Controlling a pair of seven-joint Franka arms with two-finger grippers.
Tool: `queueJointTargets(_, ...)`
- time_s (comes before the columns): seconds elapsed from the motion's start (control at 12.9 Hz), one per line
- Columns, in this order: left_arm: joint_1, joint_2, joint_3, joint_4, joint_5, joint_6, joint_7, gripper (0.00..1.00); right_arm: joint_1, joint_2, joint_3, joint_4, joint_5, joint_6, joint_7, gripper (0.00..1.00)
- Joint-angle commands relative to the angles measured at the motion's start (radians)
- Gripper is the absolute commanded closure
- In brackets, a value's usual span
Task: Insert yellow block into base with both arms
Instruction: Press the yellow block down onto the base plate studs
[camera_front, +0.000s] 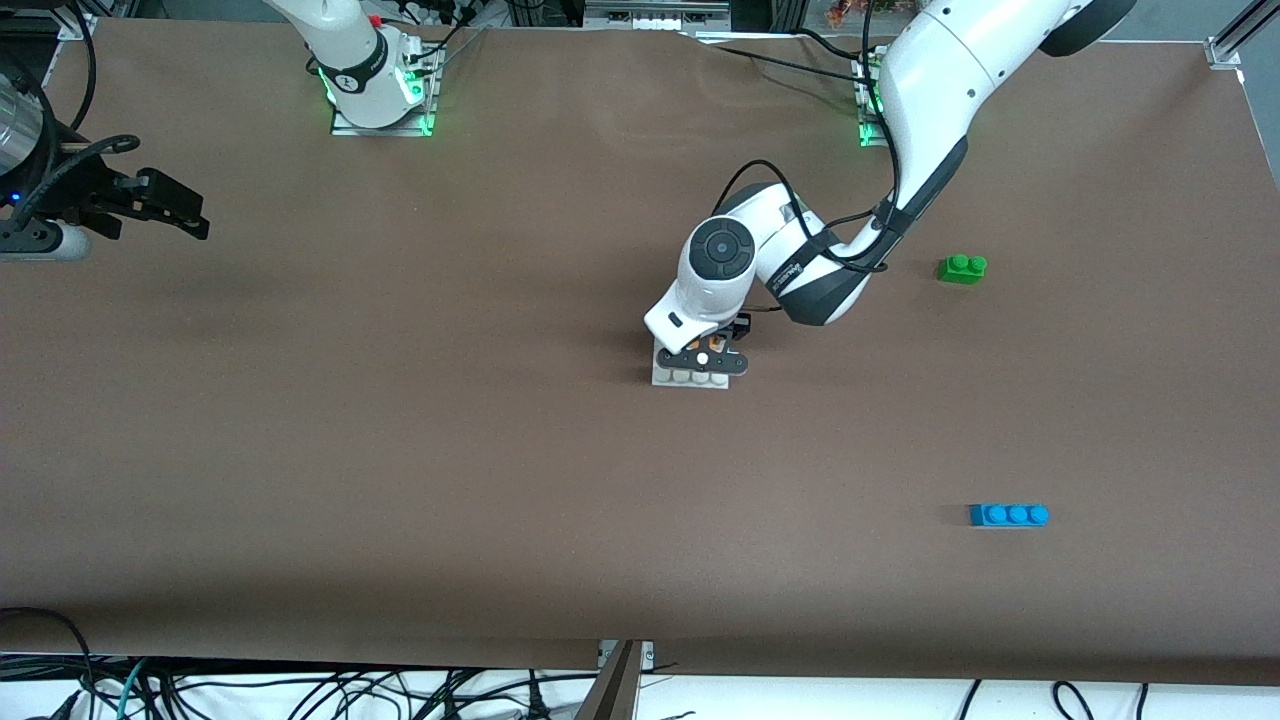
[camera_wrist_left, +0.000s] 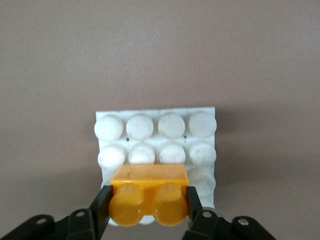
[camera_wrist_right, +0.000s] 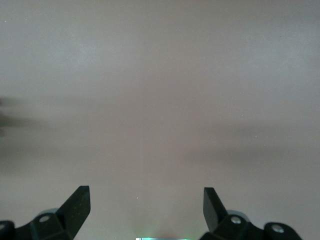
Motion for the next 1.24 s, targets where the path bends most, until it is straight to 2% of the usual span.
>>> queueJointTargets(0.0,-0.032,0.022,0.021,0.031,0.035,0.009,-0.018,0.81,0.001,0.008,0.002,0.022,-0.009,-0.005,0.015,0.00)
queueJointTargets(1.16,-0.047,0.002,0.013,0.014,0.031,-0.037,-0.044,0.80,-0.002,0.008,0.002,0.022,-0.009,0.004,0.013,0.00)
